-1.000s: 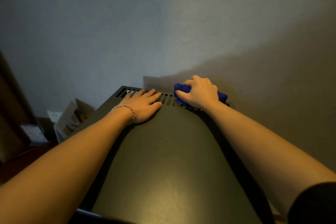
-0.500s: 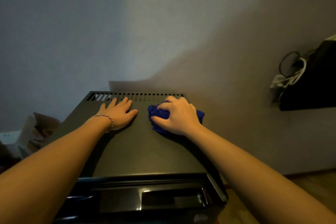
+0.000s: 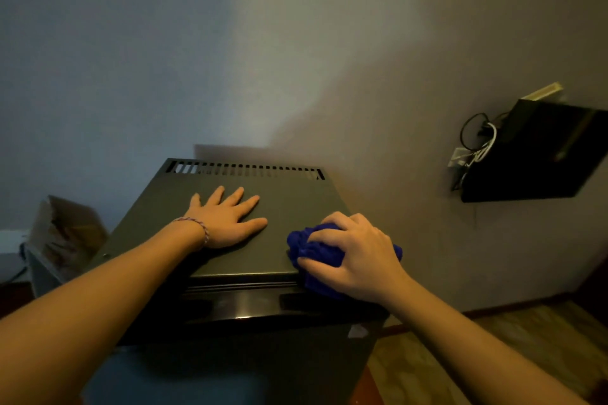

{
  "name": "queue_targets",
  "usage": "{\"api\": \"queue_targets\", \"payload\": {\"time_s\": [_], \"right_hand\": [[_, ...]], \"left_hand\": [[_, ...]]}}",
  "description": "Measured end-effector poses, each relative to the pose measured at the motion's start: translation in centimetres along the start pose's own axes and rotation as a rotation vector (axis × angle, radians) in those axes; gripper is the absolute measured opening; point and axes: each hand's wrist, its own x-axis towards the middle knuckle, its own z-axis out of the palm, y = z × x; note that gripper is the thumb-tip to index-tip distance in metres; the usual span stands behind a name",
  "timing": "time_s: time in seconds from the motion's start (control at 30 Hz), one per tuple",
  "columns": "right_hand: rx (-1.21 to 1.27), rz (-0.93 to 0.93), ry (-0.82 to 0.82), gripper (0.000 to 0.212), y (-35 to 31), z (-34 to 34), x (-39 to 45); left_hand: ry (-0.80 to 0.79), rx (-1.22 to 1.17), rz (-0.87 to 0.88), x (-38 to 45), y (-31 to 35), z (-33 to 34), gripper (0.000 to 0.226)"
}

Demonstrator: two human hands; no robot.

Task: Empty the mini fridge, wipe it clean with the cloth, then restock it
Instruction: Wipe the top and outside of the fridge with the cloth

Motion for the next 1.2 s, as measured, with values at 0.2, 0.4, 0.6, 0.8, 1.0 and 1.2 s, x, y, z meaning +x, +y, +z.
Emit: {"api": "queue_targets", "payload": {"time_s": [0.2, 0.4, 0.6, 0.8, 1.0, 1.2], "right_hand": [[0.036, 0.033, 0.018, 0.049, 2.1, 1.2, 4.0], [0.033, 0.116, 0.017, 0.045, 5.7, 3.2, 11.3], [0.012, 0.159, -0.012, 0.050, 9.9, 5.5, 18.9], [0.030, 0.170, 0.009, 0.047, 13.3, 7.2, 24.5], [0.066, 0.130, 0.025, 0.040, 14.1, 8.0, 26.0], [0.111, 0.080, 0.005, 0.035, 14.1, 7.5, 24.2]], "left_hand": [[-0.011, -0.008, -0.015, 0.6, -0.1, 0.1, 0.076], [-0.010, -0.061, -0.090, 3.1, 1.6, -0.4, 0.069], [0.002, -0.049, -0.206, 6.8, 5.0, -0.3, 0.074], [0.057, -0.021, -0.226, 8.5, 5.8, 0.0, 0.077], [0.036, -0.043, -0.252, 8.4, 5.6, -0.1, 0.074], [0.059, -0.044, -0.300, 7.9, 6.4, -0.5, 0.069]]}}
